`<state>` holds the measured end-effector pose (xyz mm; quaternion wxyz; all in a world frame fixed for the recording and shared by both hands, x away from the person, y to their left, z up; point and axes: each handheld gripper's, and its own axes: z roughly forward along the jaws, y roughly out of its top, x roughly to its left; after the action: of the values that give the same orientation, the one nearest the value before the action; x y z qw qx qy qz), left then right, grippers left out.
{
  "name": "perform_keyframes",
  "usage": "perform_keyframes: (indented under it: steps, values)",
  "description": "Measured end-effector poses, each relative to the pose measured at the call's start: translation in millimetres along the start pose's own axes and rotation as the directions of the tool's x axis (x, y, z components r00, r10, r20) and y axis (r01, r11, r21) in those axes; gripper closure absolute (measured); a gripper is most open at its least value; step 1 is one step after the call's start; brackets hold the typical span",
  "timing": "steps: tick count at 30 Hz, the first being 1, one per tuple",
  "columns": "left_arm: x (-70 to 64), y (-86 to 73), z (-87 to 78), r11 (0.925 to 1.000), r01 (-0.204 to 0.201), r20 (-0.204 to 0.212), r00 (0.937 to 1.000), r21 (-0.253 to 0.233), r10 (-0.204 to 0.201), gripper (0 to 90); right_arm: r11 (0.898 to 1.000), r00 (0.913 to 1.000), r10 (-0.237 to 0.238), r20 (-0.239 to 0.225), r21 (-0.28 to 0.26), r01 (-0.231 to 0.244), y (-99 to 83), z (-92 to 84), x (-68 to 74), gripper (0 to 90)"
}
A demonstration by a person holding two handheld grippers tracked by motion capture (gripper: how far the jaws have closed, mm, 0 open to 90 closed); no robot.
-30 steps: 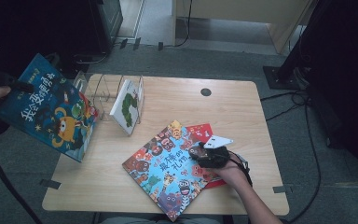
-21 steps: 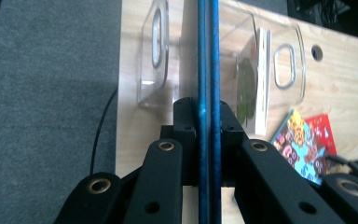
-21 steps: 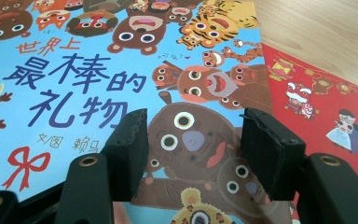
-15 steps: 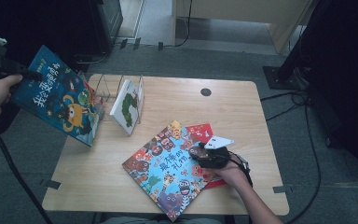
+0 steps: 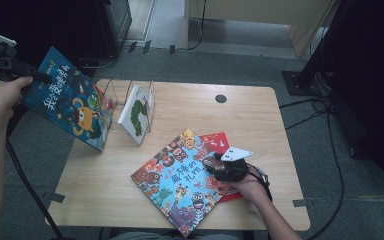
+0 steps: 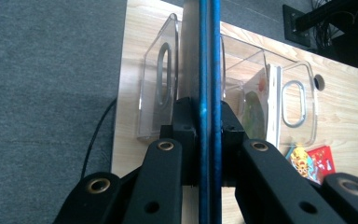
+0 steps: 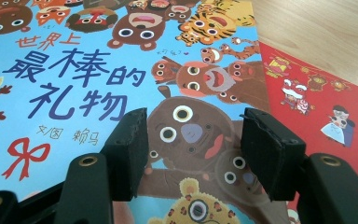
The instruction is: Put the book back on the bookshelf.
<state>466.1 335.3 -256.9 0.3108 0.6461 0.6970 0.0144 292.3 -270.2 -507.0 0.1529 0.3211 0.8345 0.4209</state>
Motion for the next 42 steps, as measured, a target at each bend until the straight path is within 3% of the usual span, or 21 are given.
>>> perform_keyframes:
  steps: [2,8,11,13,16,18,23,26,27,32,39,41,42]
  values:
    - [0.6,0.6,1.6,0.9999,0.002,0.008,1.0000,-0.017,-0.002,83.1,1.000,1.0000,0.000,-0.001,-0.001,0.000,-0.8,-0.8,-0.1,40.7]
    - [5.0,3.3,0.7,1.0000,-0.004,0.059,0.9982,-0.004,0.005,79.3,1.000,1.0000,-0.004,-0.001,-0.001,0.004,-1.5,-1.5,-0.7,40.6]
    - [6.7,3.5,-1.4,1.0000,0.001,0.061,0.9981,-0.004,-0.001,71.4,1.000,1.0000,-0.005,-0.004,-0.001,0.005,-1.4,-1.4,-1.1,40.5]
    - [6.7,3.4,-2.0,0.9998,-0.018,0.036,0.9992,0.003,0.017,58.7,1.000,1.0000,-0.006,-0.005,-0.001,0.006,-1.3,-1.3,-1.1,40.5]
    - [4.7,3.5,-7.2,0.9991,-0.038,0.031,0.9988,-0.015,0.039,53.4,1.000,1.0000,-0.007,-0.005,-0.002,0.007,-1.5,-1.3,-1.2,40.5]
    - [3.5,3.9,-12.4,0.9989,-0.030,0.052,0.9982,-0.037,0.032,52.4,1.000,1.0000,-0.007,-0.004,-0.004,0.007,-1.6,-1.2,-1.2,40.5]
    - [3.2,4.2,-24.9,0.9982,-0.037,0.058,0.9975,-0.046,0.040,49.1,1.000,1.0000,-0.004,-0.003,-0.003,0.004,-1.6,-1.3,-0.9,40.5]
    - [3.9,3.2,-29.6,0.9984,-0.047,0.034,0.9983,-0.033,0.048,48.6,1.000,1.0000,-0.002,-0.005,-0.004,0.002,-1.7,-1.4,-1.1,40.6]
    - [4.2,2.1,-35.3,0.9982,-0.040,0.053,0.9977,-0.045,0.042,48.4,1.000,1.0000,-0.003,-0.006,-0.002,0.003,-1.6,-1.6,-1.1,41.1]
    - [1.1,-0.6,-48.6,0.9977,-0.038,0.063,0.9972,-0.056,0.041,47.4,1.000,1.0000,-0.001,-0.007,0.000,0.001,-1.3,-2.0,-1.6,42.8]
    - [-9.9,-13.5,-77.8,0.9919,-0.068,0.069,0.9947,-0.107,0.075,46.5,1.000,1.0000,0.003,-0.009,0.006,-0.003,-1.0,-3.5,-3.0,46.5]
    - [-15.7,-19.4,-84.8,0.9894,-0.092,0.055,0.9937,-0.113,0.098,46.3,1.000,0.9999,0.005,-0.009,0.007,-0.005,-0.8,-3.7,-3.2,46.7]
    - [-20.7,-25.2,-87.4,0.9847,-0.117,0.039,0.9917,-0.130,0.123,45.7,1.000,0.9999,0.009,-0.010,0.007,-0.009,-0.7,-3.7,-3.2,46.8]
